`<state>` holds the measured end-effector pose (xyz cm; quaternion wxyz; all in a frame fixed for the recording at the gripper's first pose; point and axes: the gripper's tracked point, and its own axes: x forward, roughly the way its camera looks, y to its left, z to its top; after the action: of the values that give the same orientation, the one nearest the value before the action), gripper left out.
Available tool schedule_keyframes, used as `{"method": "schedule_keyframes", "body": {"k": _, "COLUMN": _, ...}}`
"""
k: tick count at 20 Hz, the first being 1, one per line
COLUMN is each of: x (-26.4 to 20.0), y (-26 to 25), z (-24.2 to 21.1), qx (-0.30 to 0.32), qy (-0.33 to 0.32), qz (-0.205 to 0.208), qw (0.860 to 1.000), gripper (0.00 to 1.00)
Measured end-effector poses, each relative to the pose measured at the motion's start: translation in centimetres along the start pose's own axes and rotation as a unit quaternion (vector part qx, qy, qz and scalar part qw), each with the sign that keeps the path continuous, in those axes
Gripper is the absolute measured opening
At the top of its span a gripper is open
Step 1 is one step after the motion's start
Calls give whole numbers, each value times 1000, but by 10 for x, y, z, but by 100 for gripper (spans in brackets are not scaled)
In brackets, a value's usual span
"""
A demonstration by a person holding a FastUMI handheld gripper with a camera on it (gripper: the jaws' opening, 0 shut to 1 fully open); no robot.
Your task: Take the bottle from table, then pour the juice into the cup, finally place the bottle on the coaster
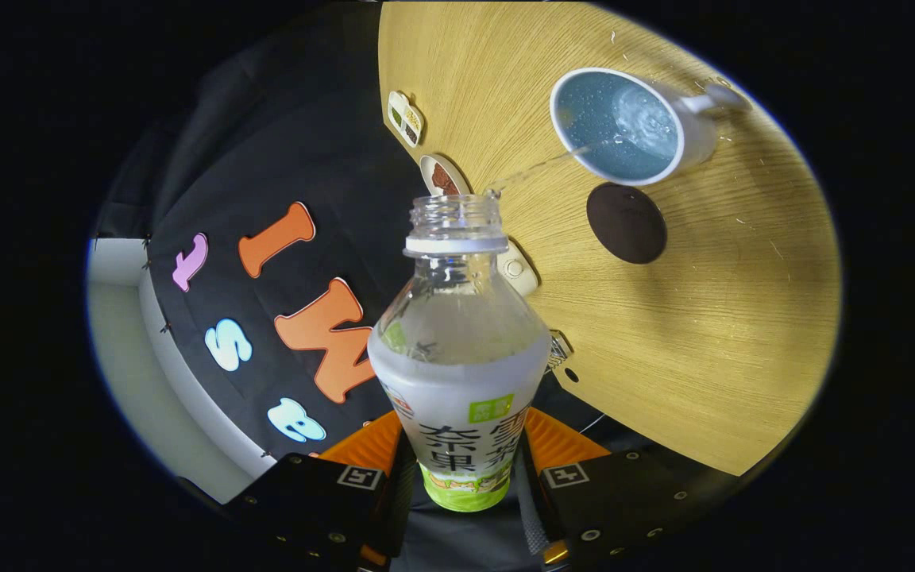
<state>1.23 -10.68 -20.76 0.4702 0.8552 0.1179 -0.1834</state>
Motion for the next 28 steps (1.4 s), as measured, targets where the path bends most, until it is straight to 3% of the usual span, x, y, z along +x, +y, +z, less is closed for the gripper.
{"method": "schedule_keyframes", "body": {"k": 10, "x": -4, "y": 10, "z": -2, "qx": 19, "qy": 4, "qz": 14, "qw": 1000, "gripper": 59}}
{"method": "schedule_keyframes", "body": {"k": 16, "x": 0, "y": -6, "z": 0, "qx": -4, "qy": 2, "qz": 8, "qw": 1000, "gripper": 59}}
{"method": "schedule_keyframes", "body": {"k": 23, "x": -3, "y": -11, "z": 13, "qx": -154, "qy": -23, "qz": 2, "qw": 988, "gripper": 59}}
{"method": "schedule_keyframes", "body": {"k": 28, "x": 0, "y": -19, "z": 18, "qx": -287, "qy": -40, "qz": -15, "qw": 957, "gripper": 59}}
